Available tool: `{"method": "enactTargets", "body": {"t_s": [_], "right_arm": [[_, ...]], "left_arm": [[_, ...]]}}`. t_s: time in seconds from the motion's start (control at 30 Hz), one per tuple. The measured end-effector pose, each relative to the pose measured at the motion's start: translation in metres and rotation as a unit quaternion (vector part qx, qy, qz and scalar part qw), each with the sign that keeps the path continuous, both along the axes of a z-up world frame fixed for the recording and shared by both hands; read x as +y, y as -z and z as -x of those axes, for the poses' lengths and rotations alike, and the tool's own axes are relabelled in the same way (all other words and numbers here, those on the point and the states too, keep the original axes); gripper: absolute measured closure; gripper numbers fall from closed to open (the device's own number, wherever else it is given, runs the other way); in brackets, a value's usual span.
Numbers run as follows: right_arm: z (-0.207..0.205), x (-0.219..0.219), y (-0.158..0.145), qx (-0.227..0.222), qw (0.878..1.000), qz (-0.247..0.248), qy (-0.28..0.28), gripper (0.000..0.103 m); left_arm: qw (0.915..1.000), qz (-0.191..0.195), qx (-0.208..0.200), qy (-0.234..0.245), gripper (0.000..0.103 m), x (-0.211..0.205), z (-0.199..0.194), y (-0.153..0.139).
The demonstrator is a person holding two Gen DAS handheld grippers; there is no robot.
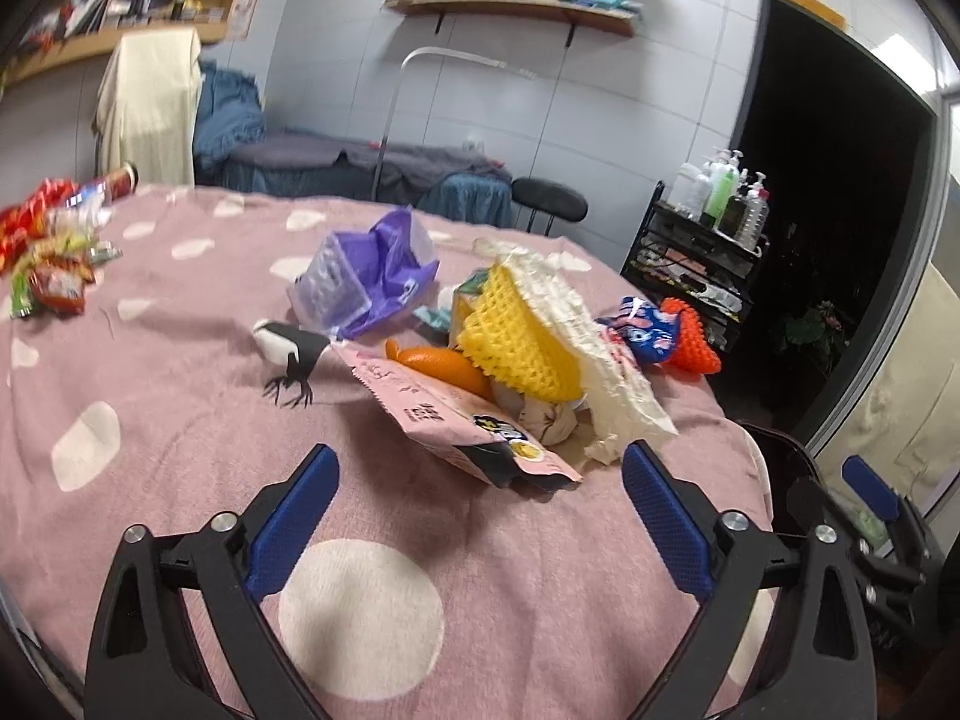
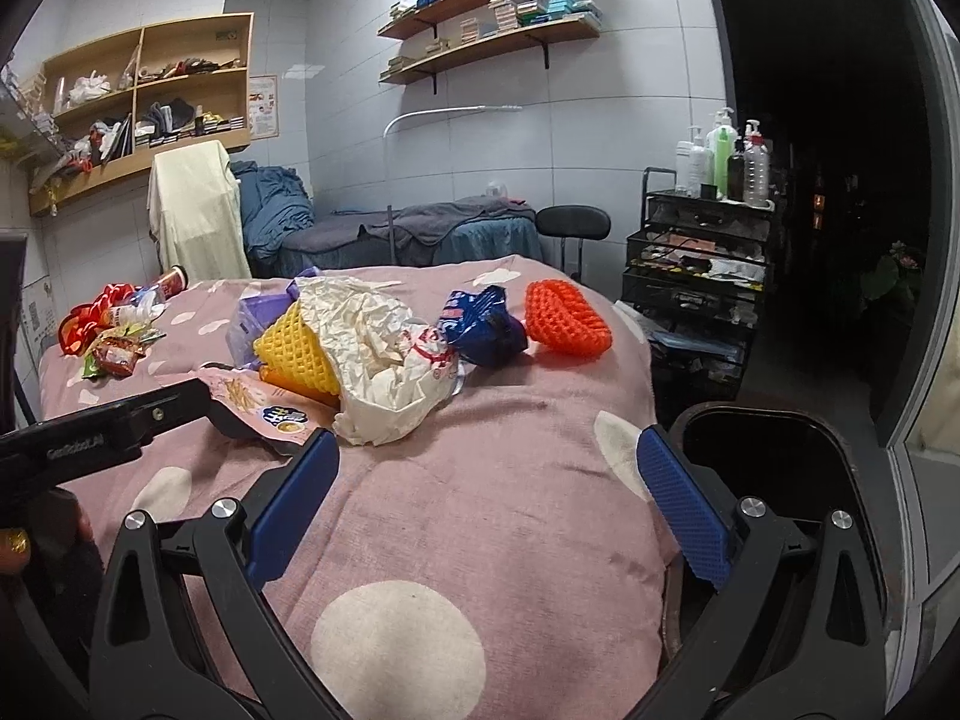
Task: Collect trash
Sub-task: 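Grasp the pink snack bag with the left gripper while the right grasps the white crumpled bag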
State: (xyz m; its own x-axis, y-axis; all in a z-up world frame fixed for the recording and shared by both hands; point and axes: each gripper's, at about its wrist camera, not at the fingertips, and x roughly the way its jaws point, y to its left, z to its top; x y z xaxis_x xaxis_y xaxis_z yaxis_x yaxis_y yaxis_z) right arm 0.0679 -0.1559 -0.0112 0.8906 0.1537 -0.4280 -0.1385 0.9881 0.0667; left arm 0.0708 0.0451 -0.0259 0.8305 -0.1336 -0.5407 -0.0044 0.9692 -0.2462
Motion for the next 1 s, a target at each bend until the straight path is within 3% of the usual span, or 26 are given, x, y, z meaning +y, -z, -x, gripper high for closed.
{"method": "enactTargets", "body": {"t_s": [0.2,0.43,0.63,0.7,0.9,1.0], "right_arm": [[-0.036,0.031,0.006,0.047,0.997,0.036,-0.056,0.005],[-0.074,0.058,0.005,0.069,0.99,0.075,-0.094,0.007],[-0.111,0.087,0.015,0.112,0.978,0.124,-0.124,0.031],[-0.121,0.093,0.021,0.135,0.973,0.132,-0.131,0.051],[-0.123,0.088,0.021,0.14,0.974,0.112,-0.138,0.078],[-0.12,0.081,0.018,0.136,0.976,0.088,-0.147,0.086]], "left_arm": [[0.9977,0.039,0.056,-0.001,0.026,0.013,-0.031,0.01],[0.9907,0.081,0.109,0.005,0.044,0.023,-0.05,0.025],[0.989,0.079,0.125,0.009,0.057,0.022,-0.057,0.027],[0.9885,0.08,0.128,0.009,0.065,0.024,-0.061,0.028],[0.9889,0.079,0.125,0.014,0.082,0.024,-0.061,0.029],[0.9904,0.076,0.115,0.015,0.089,0.022,-0.058,0.026]]}}
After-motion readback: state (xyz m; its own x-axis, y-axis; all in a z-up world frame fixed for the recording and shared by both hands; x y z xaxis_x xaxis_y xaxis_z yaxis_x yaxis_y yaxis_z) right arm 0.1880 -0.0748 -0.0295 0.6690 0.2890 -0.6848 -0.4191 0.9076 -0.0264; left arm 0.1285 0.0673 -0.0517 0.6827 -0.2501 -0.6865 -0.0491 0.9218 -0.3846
